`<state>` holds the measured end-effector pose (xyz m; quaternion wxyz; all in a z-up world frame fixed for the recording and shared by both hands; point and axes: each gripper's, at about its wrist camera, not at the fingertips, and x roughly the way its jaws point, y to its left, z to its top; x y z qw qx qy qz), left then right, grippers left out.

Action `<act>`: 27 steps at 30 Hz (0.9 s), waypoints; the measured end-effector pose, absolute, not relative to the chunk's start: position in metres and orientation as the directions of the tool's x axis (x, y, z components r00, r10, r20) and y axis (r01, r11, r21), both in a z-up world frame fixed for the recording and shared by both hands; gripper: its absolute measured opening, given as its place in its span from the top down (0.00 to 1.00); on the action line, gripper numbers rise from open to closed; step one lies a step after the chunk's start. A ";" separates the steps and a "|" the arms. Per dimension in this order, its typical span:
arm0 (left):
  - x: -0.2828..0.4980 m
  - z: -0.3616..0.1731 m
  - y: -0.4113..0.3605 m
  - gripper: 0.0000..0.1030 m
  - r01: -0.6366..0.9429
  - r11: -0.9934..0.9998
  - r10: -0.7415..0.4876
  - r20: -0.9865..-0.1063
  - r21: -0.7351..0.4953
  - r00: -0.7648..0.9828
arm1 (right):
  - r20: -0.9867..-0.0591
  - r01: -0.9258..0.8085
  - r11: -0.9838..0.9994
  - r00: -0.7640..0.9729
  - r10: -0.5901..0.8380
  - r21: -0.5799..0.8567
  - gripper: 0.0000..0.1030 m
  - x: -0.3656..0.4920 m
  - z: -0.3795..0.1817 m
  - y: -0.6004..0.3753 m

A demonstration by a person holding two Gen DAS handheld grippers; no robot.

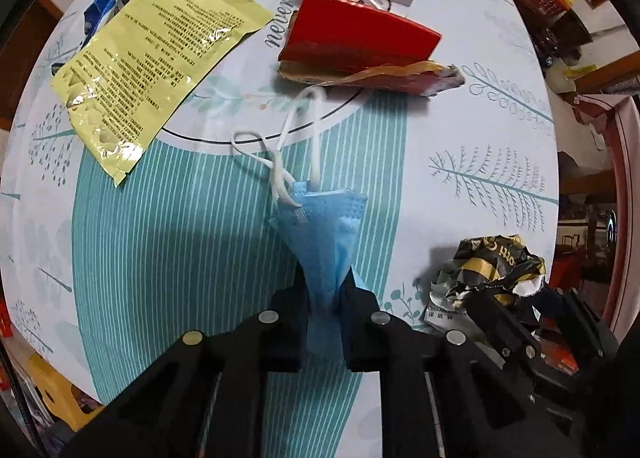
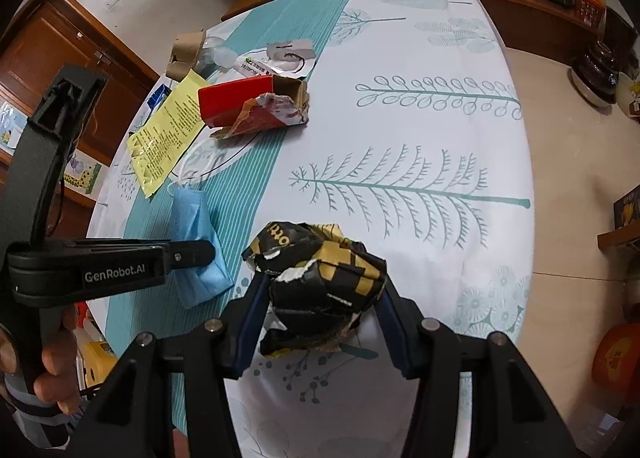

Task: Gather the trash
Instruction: 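Grasp the black-yellow chip bag with the right tool while the left tool grasps the blue face mask, then lift the chip bag and mask and carry both over the black bin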

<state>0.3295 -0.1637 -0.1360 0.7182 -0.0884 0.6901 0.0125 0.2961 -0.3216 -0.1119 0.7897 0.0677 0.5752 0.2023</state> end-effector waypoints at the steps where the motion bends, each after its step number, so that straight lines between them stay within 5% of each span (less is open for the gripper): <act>1: 0.328 -0.135 -0.164 0.91 -0.135 0.985 -0.104 -0.993 -0.110 0.052 | -0.880 -0.235 0.911 0.262 0.396 0.339 0.50 0.295 -0.112 -0.322; 16: 0.274 -0.100 -0.110 0.91 -0.018 0.998 -0.064 -0.990 -0.067 0.126 | -0.878 -0.140 0.929 0.302 0.370 0.343 0.50 0.241 -0.098 -0.312; 27: 0.198 -0.055 -0.072 0.91 0.277 0.959 -0.129 -0.962 -0.059 0.241 | -0.865 0.026 0.952 0.425 0.266 0.306 0.50 0.168 -0.061 -0.266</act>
